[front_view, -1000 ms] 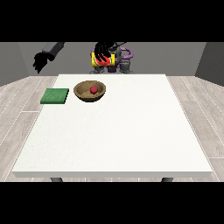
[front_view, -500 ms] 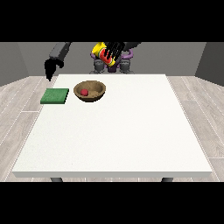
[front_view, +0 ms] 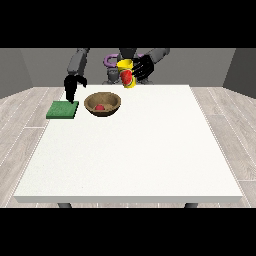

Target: Pick the cup and pour the ball into the bowl, then pick the bowl and place it on the pad

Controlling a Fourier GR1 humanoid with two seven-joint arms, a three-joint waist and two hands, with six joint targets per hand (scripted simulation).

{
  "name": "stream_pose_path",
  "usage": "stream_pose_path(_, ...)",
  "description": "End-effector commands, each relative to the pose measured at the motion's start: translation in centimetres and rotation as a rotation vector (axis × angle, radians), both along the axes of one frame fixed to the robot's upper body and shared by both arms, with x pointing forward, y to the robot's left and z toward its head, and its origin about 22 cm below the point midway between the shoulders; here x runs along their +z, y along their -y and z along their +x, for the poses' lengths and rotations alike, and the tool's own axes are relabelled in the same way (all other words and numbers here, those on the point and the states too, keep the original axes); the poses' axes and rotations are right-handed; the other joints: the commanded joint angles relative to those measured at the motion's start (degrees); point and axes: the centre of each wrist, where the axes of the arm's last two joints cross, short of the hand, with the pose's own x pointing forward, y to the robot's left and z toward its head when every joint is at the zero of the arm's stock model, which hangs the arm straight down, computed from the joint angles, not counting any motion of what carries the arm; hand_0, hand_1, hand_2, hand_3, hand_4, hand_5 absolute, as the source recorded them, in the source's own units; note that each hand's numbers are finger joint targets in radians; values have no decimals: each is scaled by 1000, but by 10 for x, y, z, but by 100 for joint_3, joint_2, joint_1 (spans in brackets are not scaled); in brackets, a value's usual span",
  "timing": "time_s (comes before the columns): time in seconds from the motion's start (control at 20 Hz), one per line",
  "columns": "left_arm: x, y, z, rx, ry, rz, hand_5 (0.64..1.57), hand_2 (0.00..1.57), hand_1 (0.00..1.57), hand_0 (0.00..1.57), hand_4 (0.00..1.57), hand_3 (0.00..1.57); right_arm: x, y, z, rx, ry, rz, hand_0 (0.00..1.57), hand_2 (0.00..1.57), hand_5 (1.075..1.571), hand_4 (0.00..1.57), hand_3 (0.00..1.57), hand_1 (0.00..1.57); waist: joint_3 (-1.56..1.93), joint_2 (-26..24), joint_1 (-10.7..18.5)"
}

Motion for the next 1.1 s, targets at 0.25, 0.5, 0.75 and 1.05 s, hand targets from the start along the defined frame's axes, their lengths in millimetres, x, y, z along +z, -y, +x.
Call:
stream_pose_path(0.25,-77,-51,-29,-78,-153,-218,728,0,0,0,0,0,-4,-66,-3,27,-79,-13,0,0,1571,0,0,0,28,-150,-95)
stream_pose_path(0.5,-79,-56,-24,-115,-124,-220,740,0,0,0,0,0,-31,-46,-27,-11,-71,-7,0,0,1571,0,0,0,32,100,-61)
stream_pose_path(0.75,-35,-50,-12,-186,-37,-212,744,0,0,0,0,0,-31,-15,-18,-126,-42,-2,0,0,1571,0,0,0,35,393,473)
stream_pose_path(1.05,-36,-72,-20,-245,-17,-199,751,0,0,0,0,0,-55,0,-35,-158,-53,29,0,0,1569,0,0,0,35,588,776)
